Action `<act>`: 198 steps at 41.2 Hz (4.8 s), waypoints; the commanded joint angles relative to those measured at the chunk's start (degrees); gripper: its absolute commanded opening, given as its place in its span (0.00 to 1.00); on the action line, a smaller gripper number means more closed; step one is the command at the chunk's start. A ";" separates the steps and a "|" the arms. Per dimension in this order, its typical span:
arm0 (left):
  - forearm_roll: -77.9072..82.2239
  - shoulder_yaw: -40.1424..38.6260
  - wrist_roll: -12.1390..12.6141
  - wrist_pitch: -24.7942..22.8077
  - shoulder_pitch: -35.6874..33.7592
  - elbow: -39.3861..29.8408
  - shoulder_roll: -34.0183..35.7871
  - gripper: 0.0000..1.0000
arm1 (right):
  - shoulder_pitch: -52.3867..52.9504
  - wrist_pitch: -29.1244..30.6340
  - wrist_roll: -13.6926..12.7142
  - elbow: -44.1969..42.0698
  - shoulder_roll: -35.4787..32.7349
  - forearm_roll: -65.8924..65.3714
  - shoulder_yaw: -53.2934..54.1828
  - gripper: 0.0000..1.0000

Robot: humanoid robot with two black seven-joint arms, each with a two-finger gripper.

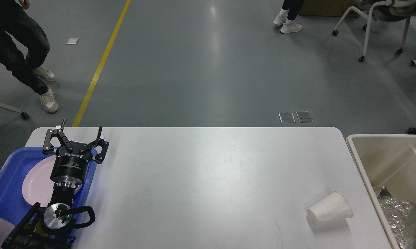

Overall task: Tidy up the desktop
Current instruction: 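Release the paper cup inside the bin with the right gripper, then raise the right gripper and move it toward the remaining paper cup, then lower the right gripper onto the remaining paper cup and grasp it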

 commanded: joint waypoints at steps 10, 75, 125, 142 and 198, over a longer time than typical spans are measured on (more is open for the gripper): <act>-0.01 0.01 0.00 0.00 0.00 0.00 0.00 0.96 | -35.91 -8.66 -0.17 -34.14 13.84 -0.07 22.37 0.00; -0.01 -0.08 0.00 0.00 0.00 0.00 0.00 0.96 | -10.37 -8.87 -0.52 -4.99 11.48 -2.44 5.77 1.00; -0.01 0.01 0.00 0.00 0.00 0.00 0.00 0.96 | 61.10 19.98 -0.70 50.39 34.77 -1.30 -9.62 1.00; -0.01 0.01 0.00 0.00 0.00 0.00 0.00 0.96 | 52.25 11.39 -0.79 49.70 32.67 1.49 -8.39 1.00; -0.01 0.01 0.00 0.00 0.00 0.00 0.00 0.96 | -4.55 -9.91 -8.00 14.02 26.51 39.22 2.51 1.00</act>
